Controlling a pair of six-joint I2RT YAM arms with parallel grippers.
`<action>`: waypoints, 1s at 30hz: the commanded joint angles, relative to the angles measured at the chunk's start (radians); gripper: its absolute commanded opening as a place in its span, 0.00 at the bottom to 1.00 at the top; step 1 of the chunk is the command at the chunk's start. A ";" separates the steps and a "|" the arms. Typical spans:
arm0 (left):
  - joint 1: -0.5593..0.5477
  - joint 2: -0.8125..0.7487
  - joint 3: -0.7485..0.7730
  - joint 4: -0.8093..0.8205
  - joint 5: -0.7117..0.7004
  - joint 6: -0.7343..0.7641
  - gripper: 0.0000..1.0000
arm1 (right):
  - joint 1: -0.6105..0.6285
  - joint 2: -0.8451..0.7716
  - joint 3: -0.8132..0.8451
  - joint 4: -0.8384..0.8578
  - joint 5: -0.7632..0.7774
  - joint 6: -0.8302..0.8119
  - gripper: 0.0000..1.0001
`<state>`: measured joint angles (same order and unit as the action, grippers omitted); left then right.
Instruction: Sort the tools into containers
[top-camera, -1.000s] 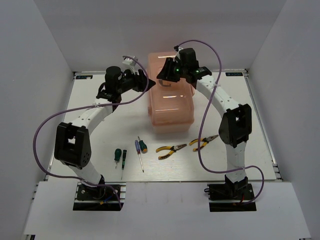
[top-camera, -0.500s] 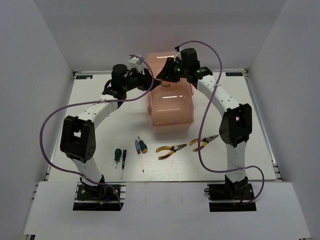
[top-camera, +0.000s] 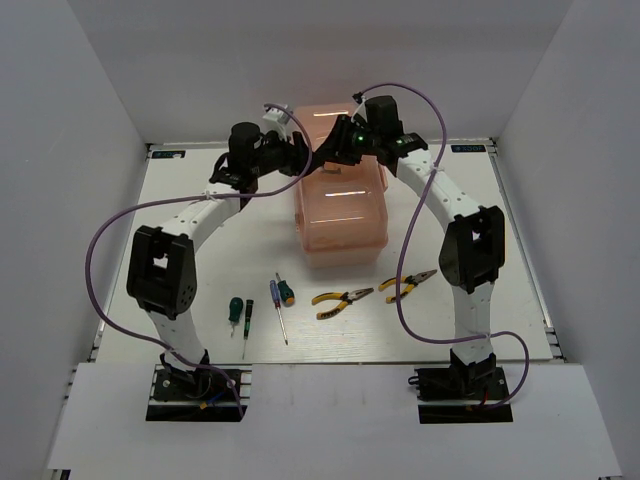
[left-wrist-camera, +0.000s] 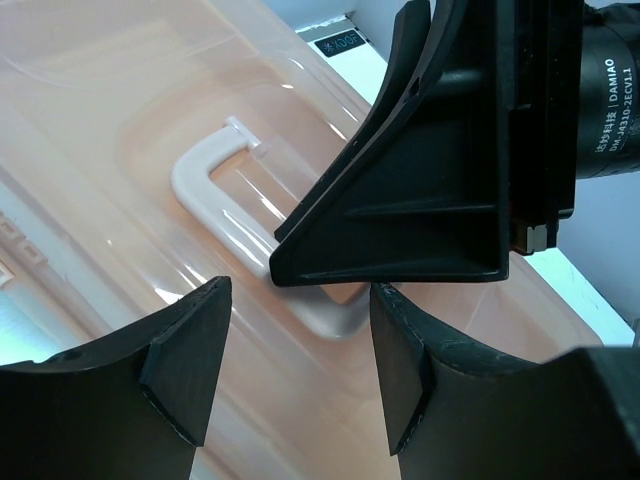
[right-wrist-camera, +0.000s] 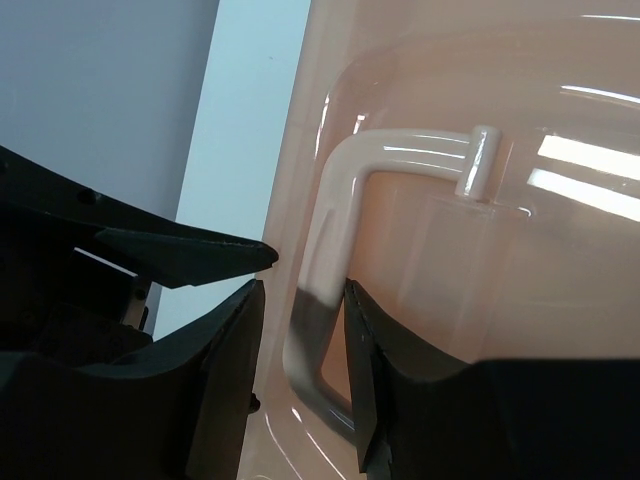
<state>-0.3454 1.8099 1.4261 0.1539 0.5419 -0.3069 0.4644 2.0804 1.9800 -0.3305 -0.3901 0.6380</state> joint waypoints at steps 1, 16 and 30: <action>-0.015 0.009 0.043 -0.057 -0.002 0.008 0.68 | 0.003 0.009 -0.009 0.041 -0.076 0.035 0.44; -0.033 0.049 0.094 -0.148 -0.031 0.045 0.64 | -0.015 0.012 -0.010 0.074 -0.110 0.080 0.44; -0.043 0.100 0.160 -0.221 -0.069 0.054 0.60 | -0.038 0.001 -0.032 0.107 -0.145 0.118 0.44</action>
<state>-0.3775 1.8771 1.5661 0.0013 0.5030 -0.2626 0.4271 2.0850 1.9636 -0.2787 -0.4778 0.7315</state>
